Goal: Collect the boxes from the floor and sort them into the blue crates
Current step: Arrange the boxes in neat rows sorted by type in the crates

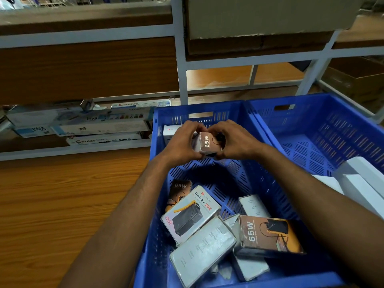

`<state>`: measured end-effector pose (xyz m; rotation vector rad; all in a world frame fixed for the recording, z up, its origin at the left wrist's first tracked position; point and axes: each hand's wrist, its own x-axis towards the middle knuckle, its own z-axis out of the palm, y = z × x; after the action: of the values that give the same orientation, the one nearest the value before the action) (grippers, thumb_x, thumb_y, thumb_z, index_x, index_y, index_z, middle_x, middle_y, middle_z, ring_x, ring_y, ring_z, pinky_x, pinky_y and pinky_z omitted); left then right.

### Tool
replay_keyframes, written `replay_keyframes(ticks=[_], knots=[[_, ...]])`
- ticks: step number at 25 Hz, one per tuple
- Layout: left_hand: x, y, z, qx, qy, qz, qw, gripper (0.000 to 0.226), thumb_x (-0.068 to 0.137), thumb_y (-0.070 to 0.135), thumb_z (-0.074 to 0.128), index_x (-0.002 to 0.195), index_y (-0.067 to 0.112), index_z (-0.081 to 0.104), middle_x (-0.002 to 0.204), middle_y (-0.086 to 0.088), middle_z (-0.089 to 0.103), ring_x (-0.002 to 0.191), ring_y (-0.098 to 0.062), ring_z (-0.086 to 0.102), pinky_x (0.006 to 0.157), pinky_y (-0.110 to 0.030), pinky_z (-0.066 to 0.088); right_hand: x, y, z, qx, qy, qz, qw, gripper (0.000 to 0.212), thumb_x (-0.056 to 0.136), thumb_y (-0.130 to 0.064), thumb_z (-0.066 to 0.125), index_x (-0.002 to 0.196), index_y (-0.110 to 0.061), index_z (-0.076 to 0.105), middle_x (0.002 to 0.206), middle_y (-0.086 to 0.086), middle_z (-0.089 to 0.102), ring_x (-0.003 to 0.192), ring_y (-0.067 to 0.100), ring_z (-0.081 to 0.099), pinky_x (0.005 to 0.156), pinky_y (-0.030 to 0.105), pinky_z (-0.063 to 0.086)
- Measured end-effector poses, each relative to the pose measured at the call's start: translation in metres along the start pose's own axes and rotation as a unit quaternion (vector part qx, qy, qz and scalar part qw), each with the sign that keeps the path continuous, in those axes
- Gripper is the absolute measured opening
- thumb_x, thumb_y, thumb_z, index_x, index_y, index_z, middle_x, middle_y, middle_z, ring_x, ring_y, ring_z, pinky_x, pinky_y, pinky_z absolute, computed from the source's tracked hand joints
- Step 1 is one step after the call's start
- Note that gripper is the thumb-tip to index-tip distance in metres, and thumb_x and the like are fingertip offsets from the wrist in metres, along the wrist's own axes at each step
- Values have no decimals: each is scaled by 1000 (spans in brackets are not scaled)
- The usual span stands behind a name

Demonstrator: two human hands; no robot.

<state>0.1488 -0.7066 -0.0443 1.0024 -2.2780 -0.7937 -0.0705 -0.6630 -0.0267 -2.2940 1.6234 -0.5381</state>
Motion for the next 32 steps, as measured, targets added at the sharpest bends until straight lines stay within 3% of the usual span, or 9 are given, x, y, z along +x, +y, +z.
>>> replay_keyframes(ticks=[4,7,12,14,17,21,25,30,32], knots=[[0,-1,0,11,32,-64,997,90,66,11,94,136,28,41,141,-1,37,131,-20,44,105,-34,49,-2,1,-12,69,55,12,996,65,71,-15,88,126,-25,56,116,-13,57,112,13,54,94,39,54],[0,0,-1,-32,-9,-96,995,85,75,16,91,145,23,42,143,-3,54,124,-15,55,98,-27,52,-2,5,-13,175,56,29,982,69,72,-3,87,123,-28,49,120,-15,59,114,6,59,86,24,57],[1,10,-2,11,35,-54,998,71,80,29,88,142,20,54,123,5,69,96,0,63,76,-7,49,1,10,-11,83,121,30,989,77,60,-39,96,124,-25,56,116,-8,52,107,14,45,85,27,44],[0,9,-3,-1,34,-57,998,63,81,20,88,136,25,58,111,10,69,87,-1,68,79,-15,58,0,14,-14,83,118,43,989,78,56,-44,94,122,-30,55,113,-8,57,104,16,53,82,33,49],[0,4,-1,-17,-8,-52,998,50,82,1,83,125,21,65,109,6,70,90,-5,70,82,-23,61,-4,13,-14,25,60,76,995,75,60,-27,93,120,-36,49,109,-10,65,99,20,64,76,43,56],[2,0,-2,8,33,-76,997,37,88,-9,70,114,18,70,105,6,71,97,-6,68,84,-24,59,-4,15,-8,-108,-42,121,986,76,64,-20,93,124,-23,47,109,-6,52,95,23,55,76,42,50],[7,-4,-3,29,108,-100,989,29,91,-6,67,108,18,70,103,5,71,96,-8,67,83,-23,57,23,31,2,-105,-10,205,973,70,71,-10,87,127,-13,45,121,18,55,105,40,60,78,43,50],[30,1,-12,138,-21,-123,983,31,89,0,73,117,14,71,121,-3,70,107,-18,67,93,-34,57,54,46,30,-33,-12,258,965,74,79,5,76,142,-15,42,132,19,60,115,39,63,78,39,52],[33,-5,-12,181,-14,-127,975,30,89,-2,70,115,13,71,120,-6,71,108,-21,67,93,-40,57,60,50,41,-3,14,266,964,72,83,2,74,143,-17,39,132,18,61,115,39,63,85,42,55]])
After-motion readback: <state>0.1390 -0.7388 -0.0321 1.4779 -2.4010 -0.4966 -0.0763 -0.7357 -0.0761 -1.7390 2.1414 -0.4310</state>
